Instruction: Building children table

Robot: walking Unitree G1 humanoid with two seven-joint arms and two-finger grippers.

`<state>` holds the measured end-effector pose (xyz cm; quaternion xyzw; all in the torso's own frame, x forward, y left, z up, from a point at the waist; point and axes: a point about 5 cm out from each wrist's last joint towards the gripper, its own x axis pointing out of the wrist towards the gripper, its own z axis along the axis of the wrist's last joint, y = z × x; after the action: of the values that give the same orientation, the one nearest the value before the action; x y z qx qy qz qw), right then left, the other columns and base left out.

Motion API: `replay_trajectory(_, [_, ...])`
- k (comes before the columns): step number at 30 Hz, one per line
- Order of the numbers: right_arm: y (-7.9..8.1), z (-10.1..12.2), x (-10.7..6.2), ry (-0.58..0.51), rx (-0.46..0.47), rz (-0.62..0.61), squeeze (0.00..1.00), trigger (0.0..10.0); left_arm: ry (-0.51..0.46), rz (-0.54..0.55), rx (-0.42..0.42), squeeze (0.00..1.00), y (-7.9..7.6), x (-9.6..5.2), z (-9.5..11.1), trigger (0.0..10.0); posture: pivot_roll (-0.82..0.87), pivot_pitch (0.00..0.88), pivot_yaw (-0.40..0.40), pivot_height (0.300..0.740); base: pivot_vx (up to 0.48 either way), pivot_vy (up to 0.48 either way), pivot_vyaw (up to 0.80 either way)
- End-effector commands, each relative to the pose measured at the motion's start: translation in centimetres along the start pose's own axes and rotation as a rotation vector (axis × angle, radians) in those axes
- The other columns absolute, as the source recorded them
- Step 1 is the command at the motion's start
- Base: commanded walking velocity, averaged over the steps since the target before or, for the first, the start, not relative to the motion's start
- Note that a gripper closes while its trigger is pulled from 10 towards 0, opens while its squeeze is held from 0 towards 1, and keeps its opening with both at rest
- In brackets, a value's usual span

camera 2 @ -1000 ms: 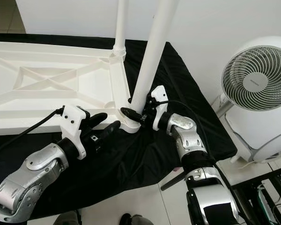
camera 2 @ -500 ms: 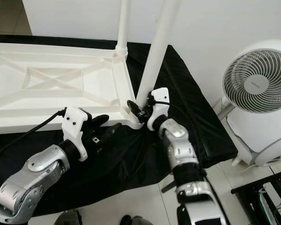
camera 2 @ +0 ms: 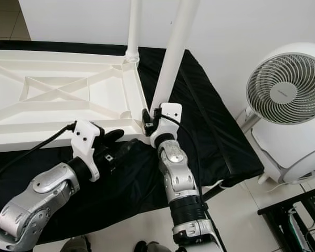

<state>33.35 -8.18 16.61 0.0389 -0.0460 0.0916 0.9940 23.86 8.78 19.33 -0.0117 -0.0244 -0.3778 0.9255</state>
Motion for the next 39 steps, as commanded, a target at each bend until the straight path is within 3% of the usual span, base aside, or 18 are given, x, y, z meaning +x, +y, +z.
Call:
replay_trajectory(1, [-1.6,-1.3,-0.5,0.064,0.008,-0.064,1.00,10.0,0.007,-0.059,-0.002,0.00,-0.6,0.0,-0.2,10.0,0.21,0.117,-0.155,0.740,0.000,0.000,0.00])
replay_trajectory(7, [-1.8,-0.8,-0.7,0.034,0.010,-0.048,1.00,10.0,0.007,-0.055,-0.002,0.00,-0.6,0.0,-0.2,10.0,0.21,0.118,-0.157,0.740,0.000,0.000,0.00])
replay_trajectory(8, [-1.5,0.0,-1.2,-0.009,0.008,0.074,0.04,10.0,0.009,-0.052,-0.005,0.00,-0.7,-0.1,-0.3,10.0,0.21,0.121,-0.160,0.740,0.000,0.000,0.00])
replay_trajectory(9, [-1.5,0.0,-1.2,-0.009,0.008,0.074,0.04,10.0,0.009,-0.052,-0.005,0.00,-0.7,-0.1,-0.3,10.0,0.21,0.121,-0.160,0.740,0.000,0.000,0.00])
replay_trajectory(11, [-1.5,0.5,-1.6,-0.026,0.037,0.207,0.00,10.0,0.009,-0.049,-0.006,0.00,-0.6,-0.1,-0.3,10.0,0.21,0.123,-0.160,0.740,0.000,0.000,0.00])
replay_trajectory(13, [-1.5,0.5,-1.6,-0.026,0.037,0.207,0.00,10.0,0.009,-0.049,-0.006,0.00,-0.6,-0.1,-0.3,10.0,0.21,0.123,-0.160,0.740,0.000,0.000,0.00])
replay_trajectory(15, [-2.5,1.0,-1.9,-0.033,0.040,0.362,0.00,10.0,0.008,-0.049,-0.007,0.00,-0.6,-0.1,-0.2,10.0,0.21,0.126,-0.156,0.740,0.000,0.000,0.00])
replay_trajectory(20, [-3.8,1.4,-2.0,-0.026,0.038,0.458,0.00,10.0,0.008,-0.050,-0.005,0.00,-0.6,0.0,-0.2,10.0,0.21,0.126,-0.154,0.740,0.000,0.000,0.00])
replay_trajectory(22, [-4.4,1.6,-1.9,-0.027,0.021,0.505,0.00,10.0,0.008,-0.050,-0.004,0.00,-0.5,0.0,-0.2,10.0,0.20,0.127,-0.151,0.740,0.000,0.000,0.00])
replay_trajectory(26, [-5.8,1.8,-1.3,0.025,-0.109,0.704,0.00,10.0,0.006,-0.050,-0.003,0.00,-0.2,0.1,0.0,10.0,0.20,0.140,-0.133,0.740,0.000,0.000,0.00])
replay_trajectory(38, [-5.1,0.8,0.7,0.064,-0.132,0.763,0.00,10.0,0.000,-0.042,0.000,0.00,-0.1,0.1,0.2,10.0,0.21,0.145,-0.128,0.740,0.000,0.000,0.00])
replay_trajectory(39, [-4.8,0.6,0.9,0.062,-0.127,0.759,0.00,4.0,0.000,-0.037,0.000,0.00,0.0,0.0,0.2,10.0,0.22,0.148,-0.136,0.740,0.000,0.000,0.00])
